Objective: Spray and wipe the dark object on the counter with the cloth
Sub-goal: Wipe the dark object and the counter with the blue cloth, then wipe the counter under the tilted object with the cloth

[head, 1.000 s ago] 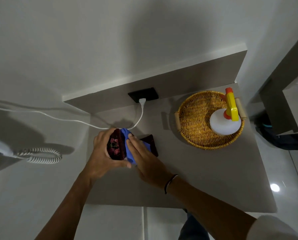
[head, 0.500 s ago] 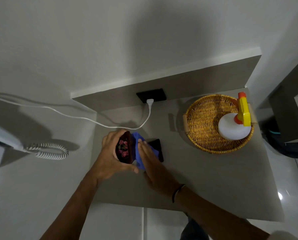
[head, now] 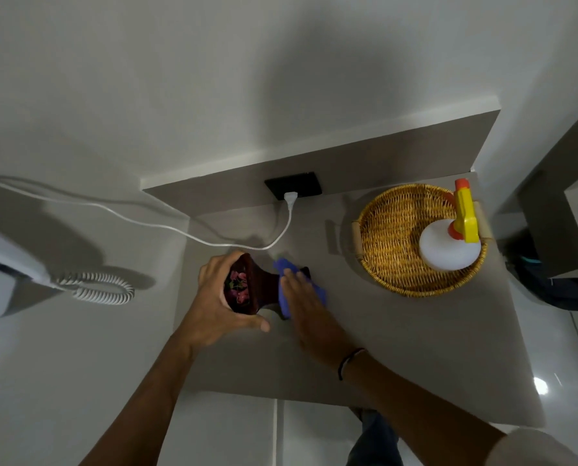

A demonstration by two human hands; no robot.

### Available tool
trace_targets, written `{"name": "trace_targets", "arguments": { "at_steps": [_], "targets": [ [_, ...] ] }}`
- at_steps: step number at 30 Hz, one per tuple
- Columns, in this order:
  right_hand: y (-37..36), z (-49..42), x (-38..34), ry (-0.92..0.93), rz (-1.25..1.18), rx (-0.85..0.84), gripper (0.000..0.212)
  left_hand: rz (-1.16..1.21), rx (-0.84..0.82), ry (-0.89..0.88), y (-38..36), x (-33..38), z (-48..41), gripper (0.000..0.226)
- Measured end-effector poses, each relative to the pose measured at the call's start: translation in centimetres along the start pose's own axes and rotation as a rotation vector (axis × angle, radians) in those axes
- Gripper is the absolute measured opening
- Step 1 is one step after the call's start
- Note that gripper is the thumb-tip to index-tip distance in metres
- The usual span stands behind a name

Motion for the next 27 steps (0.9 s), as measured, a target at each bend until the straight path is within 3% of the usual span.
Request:
{"name": "trace_targets", "arguments": {
  "at_steps": [4, 7, 12, 20, 24, 27],
  "targets": [
    [-1.1, 1.1, 3.2, 0.033, 0.114, -0.038, 0.058, -0.037, -0.034, 0.017, -0.5, 0.1, -0.3, 0.135],
    [-1.0, 0.7, 3.4, 0.023, 0.112, -0.098, 0.059, -0.068, -0.033, 0.030, -0.4, 0.3, -0.4, 0.140],
    [0.0, 0.1, 3.2, -0.162, -0.066, -0.246, 0.075, -0.075, -0.022, 0.038, -0.4, 0.2, -0.3, 0.139],
    [9.9, 0.7, 0.7, -0.061, -0.105, -0.046, 0.077, -0.292, -0.091, -0.016, -0.8, 0.9, -1.1, 0.142],
    [16.5, 2.5, 2.8, -0.115, -0.058, 0.164, 0.079, -0.402, -0.087, -0.040, -1.3, 0.5, -1.4, 0.148],
    [19.3, 2.0, 5.3, -0.150, 0.037, 0.202, 0.075, -0.414, -0.041, -0.092, -1.5, 0.4, -0.8, 0.148]
  ]
}}
Point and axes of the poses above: each hand's wrist, its own z-axis away from the middle knuckle, its own y-axis out of the back of the hand, x = y × z, the point moved 8 cm from there along -z, towards the middle knuckle, and after that the axes turned 4 degrees about -z, right-handed, at the moved point
